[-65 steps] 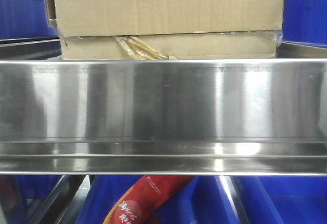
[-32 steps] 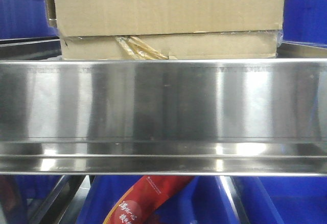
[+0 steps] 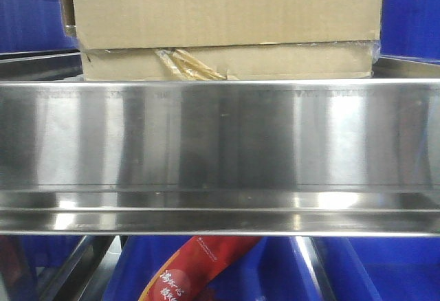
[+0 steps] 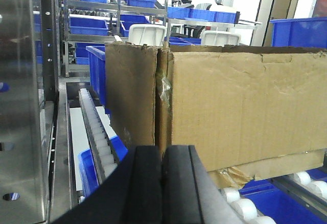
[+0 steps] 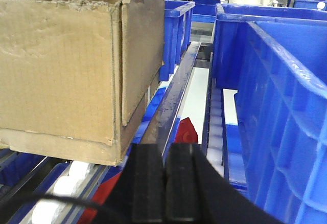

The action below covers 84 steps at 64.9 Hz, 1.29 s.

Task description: Stack two boxes on right shelf middle

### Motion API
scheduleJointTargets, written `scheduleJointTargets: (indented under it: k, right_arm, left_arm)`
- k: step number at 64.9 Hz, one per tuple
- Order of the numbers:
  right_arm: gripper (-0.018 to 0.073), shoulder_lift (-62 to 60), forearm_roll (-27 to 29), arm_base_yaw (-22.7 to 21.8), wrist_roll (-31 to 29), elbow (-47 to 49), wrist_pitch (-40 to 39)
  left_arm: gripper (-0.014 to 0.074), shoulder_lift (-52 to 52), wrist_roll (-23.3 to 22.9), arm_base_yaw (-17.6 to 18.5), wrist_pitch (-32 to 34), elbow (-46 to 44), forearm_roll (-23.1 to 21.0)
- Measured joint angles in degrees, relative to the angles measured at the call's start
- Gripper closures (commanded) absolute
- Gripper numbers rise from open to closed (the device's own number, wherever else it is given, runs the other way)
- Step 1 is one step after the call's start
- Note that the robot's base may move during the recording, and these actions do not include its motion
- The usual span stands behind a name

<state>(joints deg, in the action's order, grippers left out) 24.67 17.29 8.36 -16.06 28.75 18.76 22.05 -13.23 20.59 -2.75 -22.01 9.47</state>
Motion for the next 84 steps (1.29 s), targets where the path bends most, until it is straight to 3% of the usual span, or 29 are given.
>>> scheduleJointTargets:
  k: [18, 26, 37, 52, 68, 84]
  right_arm:
    - [0.0713, 0.0, 0.0, 0.0, 0.0, 0.0, 0.0]
    - [0.0713, 0.0, 0.0, 0.0, 0.0, 0.0, -0.11]
    - [0.0713, 0.0, 0.0, 0.0, 0.0, 0.0, -0.11]
    - [0.0713, 0.0, 0.0, 0.0, 0.0, -0.1, -0.11]
    - [0.0713, 0.0, 0.0, 0.0, 0.0, -0.1, -0.11]
    - [0.0713, 0.0, 0.0, 0.0, 0.0, -0.1, -0.11]
  left_arm:
    - [0.0708, -1.81, 0.1, -1.3, -1.55, 0.62, 0.0]
    - [0.0708, -5.93, 2.69, -5.59, -5.34, 2.2, -0.85]
    - [0.0708, -14.11, 8.76, -12.69, -6.89, 8.22, -5.24]
    - [0.0708, -21.61, 9.63, -19.06, -6.97, 18.18, -8.01]
    - [0.0708, -21.64, 9.75, -20.11, -0.96, 22.04, -9.01]
    - [0.0708, -21.64, 9.84, -20.11, 0.56, 22.13, -9.47]
